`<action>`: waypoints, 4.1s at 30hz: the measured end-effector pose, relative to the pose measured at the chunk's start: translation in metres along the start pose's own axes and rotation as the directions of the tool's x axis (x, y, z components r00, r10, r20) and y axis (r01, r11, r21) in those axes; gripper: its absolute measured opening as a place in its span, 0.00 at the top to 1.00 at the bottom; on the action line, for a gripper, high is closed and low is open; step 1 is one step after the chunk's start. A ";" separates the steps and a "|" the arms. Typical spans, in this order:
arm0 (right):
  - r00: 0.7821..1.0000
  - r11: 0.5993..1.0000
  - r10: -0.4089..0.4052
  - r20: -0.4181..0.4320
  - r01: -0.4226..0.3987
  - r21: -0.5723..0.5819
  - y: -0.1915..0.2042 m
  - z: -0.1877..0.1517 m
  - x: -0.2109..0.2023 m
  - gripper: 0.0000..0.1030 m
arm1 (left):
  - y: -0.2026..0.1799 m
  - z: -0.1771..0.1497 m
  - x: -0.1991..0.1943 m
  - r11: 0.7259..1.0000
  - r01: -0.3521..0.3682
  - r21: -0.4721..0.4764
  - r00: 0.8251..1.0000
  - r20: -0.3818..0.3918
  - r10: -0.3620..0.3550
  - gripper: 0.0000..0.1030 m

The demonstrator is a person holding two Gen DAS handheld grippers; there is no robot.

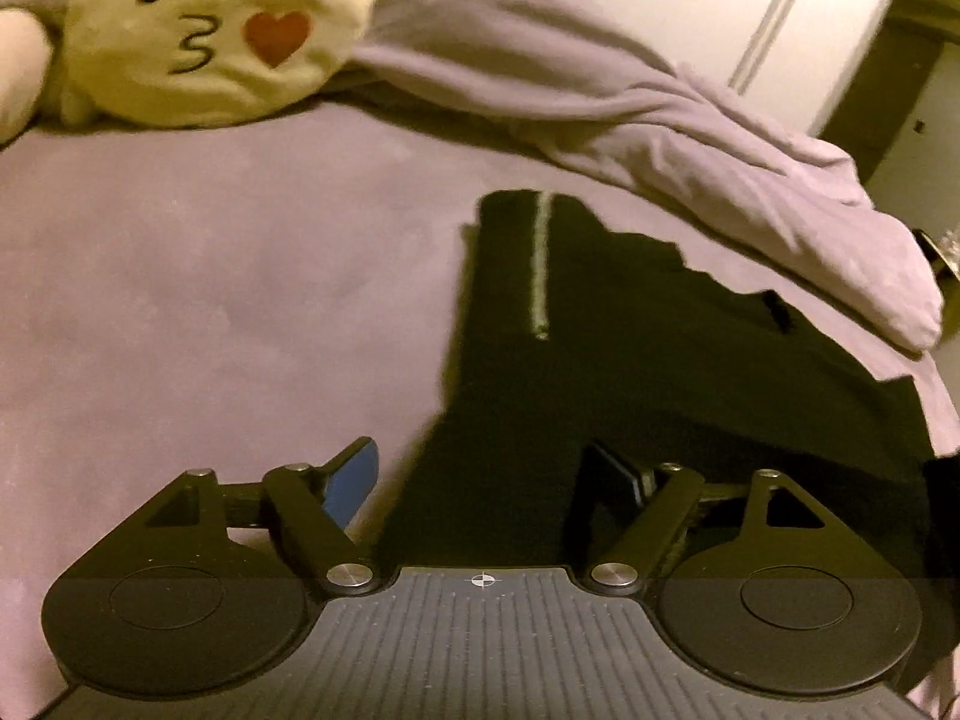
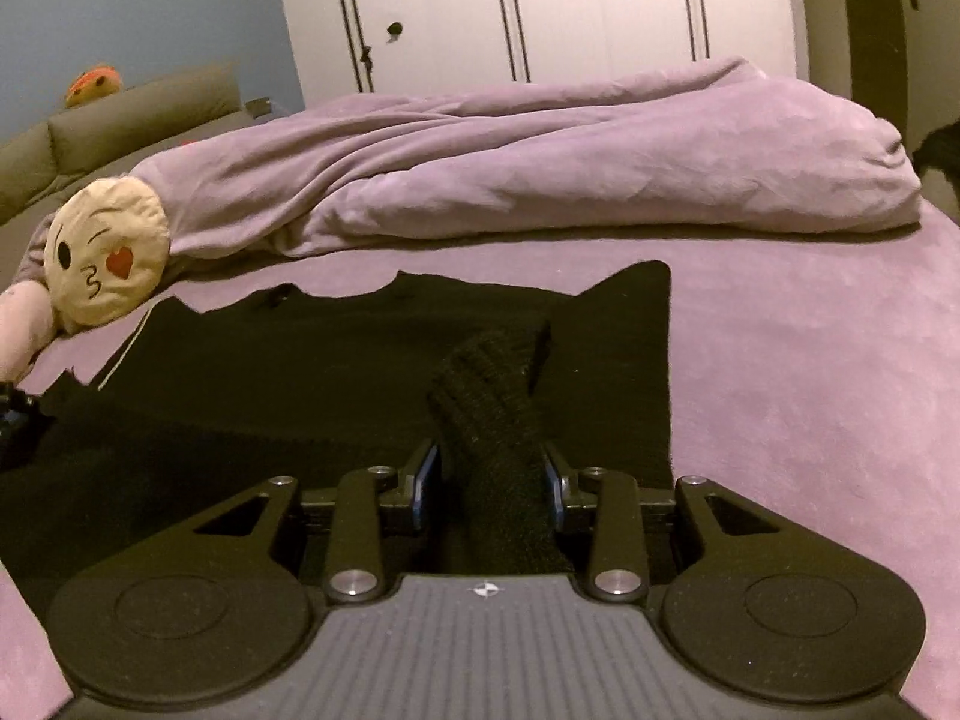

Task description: Fold small clothes

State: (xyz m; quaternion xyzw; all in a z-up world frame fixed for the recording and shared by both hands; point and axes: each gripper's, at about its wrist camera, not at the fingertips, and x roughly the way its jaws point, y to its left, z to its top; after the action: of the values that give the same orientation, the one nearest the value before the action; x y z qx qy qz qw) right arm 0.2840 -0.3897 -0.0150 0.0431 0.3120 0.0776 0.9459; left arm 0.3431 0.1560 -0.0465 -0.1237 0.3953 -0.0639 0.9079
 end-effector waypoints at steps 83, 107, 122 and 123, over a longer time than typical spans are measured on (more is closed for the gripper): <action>0.803 0.800 -0.562 0.198 0.589 -0.115 -0.012 0.064 0.100 0.57 | -0.038 0.076 0.066 0.962 -0.265 0.073 0.948 0.204 0.246 0.82; 0.947 0.965 -0.260 0.190 0.249 0.080 0.029 -0.017 0.042 0.40 | -0.057 0.051 0.070 0.950 -0.253 0.185 0.951 0.231 0.208 0.90; 0.962 0.972 -0.224 0.159 0.208 0.108 0.032 0.002 0.043 0.43 | -0.098 0.043 0.045 0.959 -0.152 0.241 0.958 0.275 0.083 0.27; 0.959 0.969 -0.233 0.160 0.216 0.116 0.031 0.008 0.047 0.43 | -0.109 0.042 0.051 0.955 -0.128 0.268 0.963 0.263 0.056 0.24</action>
State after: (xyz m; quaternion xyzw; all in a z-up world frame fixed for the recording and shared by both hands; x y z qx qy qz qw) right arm 0.3220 -0.3516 -0.0323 0.0600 0.2354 -0.0497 0.9688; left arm 0.4068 0.0472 -0.0247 0.0188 0.2687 -0.0607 0.9611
